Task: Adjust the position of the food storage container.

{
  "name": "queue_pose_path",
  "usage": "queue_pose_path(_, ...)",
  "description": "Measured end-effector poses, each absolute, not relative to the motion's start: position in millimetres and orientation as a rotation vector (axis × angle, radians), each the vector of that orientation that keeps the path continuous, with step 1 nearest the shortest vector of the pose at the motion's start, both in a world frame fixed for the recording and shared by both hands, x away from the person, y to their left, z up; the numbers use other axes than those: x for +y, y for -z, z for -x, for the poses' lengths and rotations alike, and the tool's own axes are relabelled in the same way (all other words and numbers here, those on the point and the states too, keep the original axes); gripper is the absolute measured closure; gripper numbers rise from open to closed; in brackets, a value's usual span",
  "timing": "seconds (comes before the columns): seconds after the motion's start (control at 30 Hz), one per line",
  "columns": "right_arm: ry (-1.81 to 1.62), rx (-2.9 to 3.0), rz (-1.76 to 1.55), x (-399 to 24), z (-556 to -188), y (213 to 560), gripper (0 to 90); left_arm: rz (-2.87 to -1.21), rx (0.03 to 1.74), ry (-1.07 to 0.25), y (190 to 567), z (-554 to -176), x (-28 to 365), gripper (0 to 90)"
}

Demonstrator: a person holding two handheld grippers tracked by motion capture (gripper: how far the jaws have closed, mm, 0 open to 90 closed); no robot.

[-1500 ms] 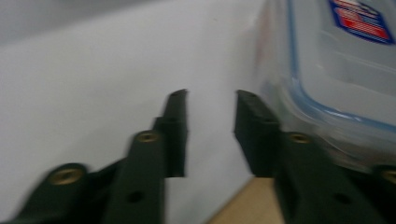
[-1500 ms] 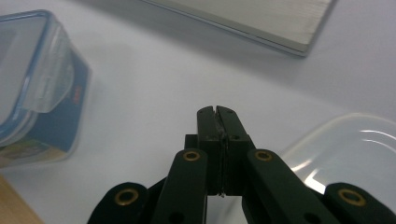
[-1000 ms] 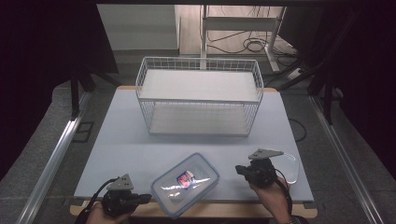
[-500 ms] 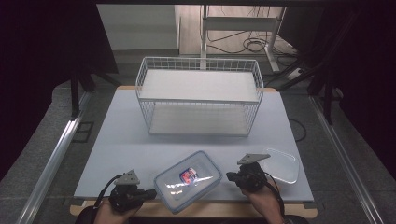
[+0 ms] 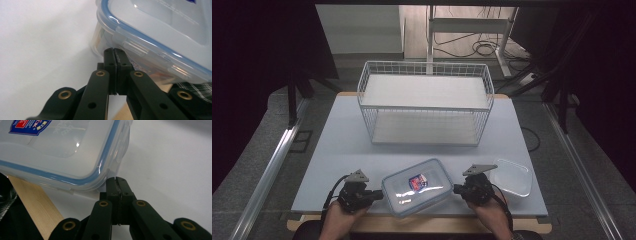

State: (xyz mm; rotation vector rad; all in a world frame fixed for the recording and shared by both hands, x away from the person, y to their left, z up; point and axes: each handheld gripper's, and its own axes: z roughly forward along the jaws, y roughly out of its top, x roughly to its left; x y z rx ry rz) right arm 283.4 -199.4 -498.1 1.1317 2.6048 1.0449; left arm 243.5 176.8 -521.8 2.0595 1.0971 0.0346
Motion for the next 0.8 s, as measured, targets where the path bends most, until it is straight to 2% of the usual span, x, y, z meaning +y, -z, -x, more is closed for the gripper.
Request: queue_pose_path(0.8,-1.065,2.573,-1.201,-190,-286,501,89.3,-2.046,1.168,-0.070,523,-317,175,89.9)
